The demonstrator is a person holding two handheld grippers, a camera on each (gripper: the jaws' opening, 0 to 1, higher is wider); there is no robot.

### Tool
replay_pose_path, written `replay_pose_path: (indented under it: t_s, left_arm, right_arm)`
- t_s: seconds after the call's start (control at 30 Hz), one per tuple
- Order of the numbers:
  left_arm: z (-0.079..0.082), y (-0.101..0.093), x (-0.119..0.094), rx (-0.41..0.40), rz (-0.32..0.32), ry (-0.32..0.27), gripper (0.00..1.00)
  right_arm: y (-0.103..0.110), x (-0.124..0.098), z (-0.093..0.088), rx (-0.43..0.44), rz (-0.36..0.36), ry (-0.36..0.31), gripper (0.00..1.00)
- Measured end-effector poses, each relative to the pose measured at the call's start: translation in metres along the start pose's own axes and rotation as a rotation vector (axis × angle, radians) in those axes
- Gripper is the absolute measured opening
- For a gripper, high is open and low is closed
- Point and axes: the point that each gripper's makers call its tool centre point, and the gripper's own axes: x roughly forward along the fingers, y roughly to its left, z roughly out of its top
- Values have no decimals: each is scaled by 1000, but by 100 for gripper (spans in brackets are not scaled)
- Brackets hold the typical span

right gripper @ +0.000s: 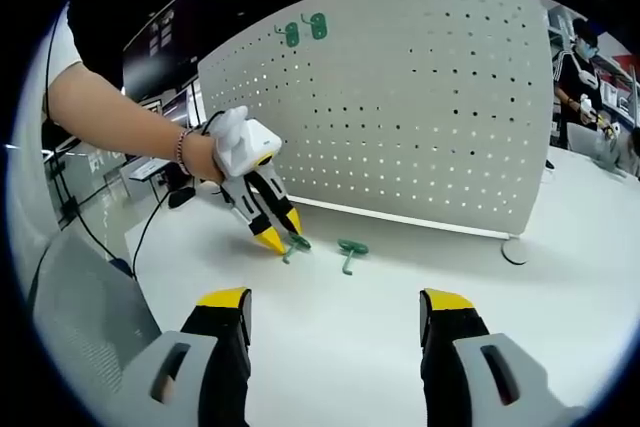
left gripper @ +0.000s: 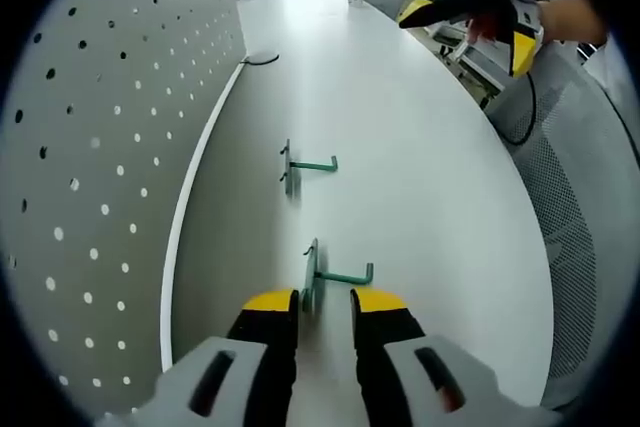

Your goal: Insert the hook assembly into the mounting plate slot until the hook locks in place.

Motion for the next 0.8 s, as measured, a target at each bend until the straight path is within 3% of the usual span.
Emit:
replay_pose_path:
  t_s: [0.8]
  left_arm:
    - [0,4,0,-33,38,15,6]
  right_arm:
    - [-2,-2,1,12,-6,-10,65]
